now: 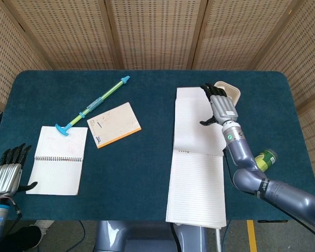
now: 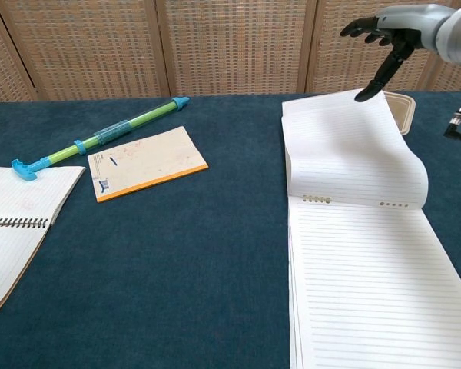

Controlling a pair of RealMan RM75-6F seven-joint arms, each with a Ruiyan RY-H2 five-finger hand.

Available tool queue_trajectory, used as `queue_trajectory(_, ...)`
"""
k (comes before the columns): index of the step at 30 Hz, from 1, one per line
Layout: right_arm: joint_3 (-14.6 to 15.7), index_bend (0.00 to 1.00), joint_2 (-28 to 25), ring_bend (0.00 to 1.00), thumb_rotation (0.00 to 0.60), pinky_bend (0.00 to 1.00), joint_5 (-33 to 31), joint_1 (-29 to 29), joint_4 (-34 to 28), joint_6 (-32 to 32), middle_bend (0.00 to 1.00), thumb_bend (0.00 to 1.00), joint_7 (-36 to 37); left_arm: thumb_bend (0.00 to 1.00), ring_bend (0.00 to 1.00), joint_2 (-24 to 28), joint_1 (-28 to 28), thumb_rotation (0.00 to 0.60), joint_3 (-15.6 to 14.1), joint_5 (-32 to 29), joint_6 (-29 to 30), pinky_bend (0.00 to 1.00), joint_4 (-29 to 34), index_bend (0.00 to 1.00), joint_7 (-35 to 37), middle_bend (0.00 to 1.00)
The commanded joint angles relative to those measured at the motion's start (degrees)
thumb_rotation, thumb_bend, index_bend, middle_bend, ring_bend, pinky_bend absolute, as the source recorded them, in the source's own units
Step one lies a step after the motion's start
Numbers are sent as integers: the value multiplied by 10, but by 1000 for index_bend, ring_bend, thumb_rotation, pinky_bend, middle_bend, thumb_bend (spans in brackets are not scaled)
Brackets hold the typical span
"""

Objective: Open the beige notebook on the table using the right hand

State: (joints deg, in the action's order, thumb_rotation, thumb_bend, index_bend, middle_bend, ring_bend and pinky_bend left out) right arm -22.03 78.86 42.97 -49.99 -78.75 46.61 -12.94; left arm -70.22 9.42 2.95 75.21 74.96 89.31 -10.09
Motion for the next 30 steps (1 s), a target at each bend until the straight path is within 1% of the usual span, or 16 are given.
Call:
queue_trajectory(1, 32, 0, -54, 0, 600, 0, 91, 70, -85, 61, 0, 78, 44, 0, 0, 0, -2, 600, -2, 5, 5, 0, 2, 0, 2, 0)
queue_trajectory(3, 56, 0, -67, 0, 600, 0, 153, 105, -109, 102, 0, 78, 67, 0, 0, 1, -3, 600, -4, 10, 8, 0, 3, 0, 2, 0)
queue_trajectory(4, 82, 0, -74, 0, 600, 0, 203, 136, -126, 142, 0, 78, 80, 0, 0, 2, -3, 600, -6, 16, 10, 0, 6, 0, 2, 0)
queue_trajectory(6, 120, 0, -77, 0, 600, 0, 270, 179, -140, 200, 0, 77, 95, 0, 0, 3, -4, 600, -8, 23, 14, 0, 11, 0, -1, 0)
queue_trajectory(7, 151, 0, -75, 0, 600, 0, 311, 208, -141, 239, 0, 77, 89, 0, 0, 3, -5, 600, -10, 30, 19, 0, 13, 0, -3, 0)
queue_trajectory(10, 191, 0, -63, 0, 600, 0, 364, 249, -129, 294, 0, 77, 71, 0, 0, 4, -7, 600, -13, 39, 26, 0, 18, 0, -6, 0)
queue_trajectory(14, 234, 0, -39, 0, 600, 0, 412, 300, -99, 353, 0, 78, 40, 0, 0, 5, -10, 600, -17, 52, 38, 0, 23, 0, -10, 0)
queue_trajectory(16, 250, 0, -27, 0, 600, 0, 428, 322, -82, 374, 0, 78, 28, 0, 0, 6, -12, 600, -19, 60, 44, 0, 27, 0, -12, 0)
queue_trajectory(21, 270, 0, -10, 0, 600, 0, 452, 357, -62, 404, 0, 80, 29, 0, 0, 8, -18, 600, -24, 79, 62, 0, 36, 0, -18, 0)
queue_trajectory(25, 275, 0, -3, 0, 600, 0, 479, 372, -58, 423, 0, 81, 24, 0, 0, 10, -24, 600, -25, 89, 76, 0, 42, 0, -21, 0)
queue_trajectory(30, 276, 0, -3, 0, 600, 0, 500, 378, -67, 427, 0, 82, 20, 0, 0, 11, -27, 600, -26, 96, 85, 0, 47, 0, -28, 0)
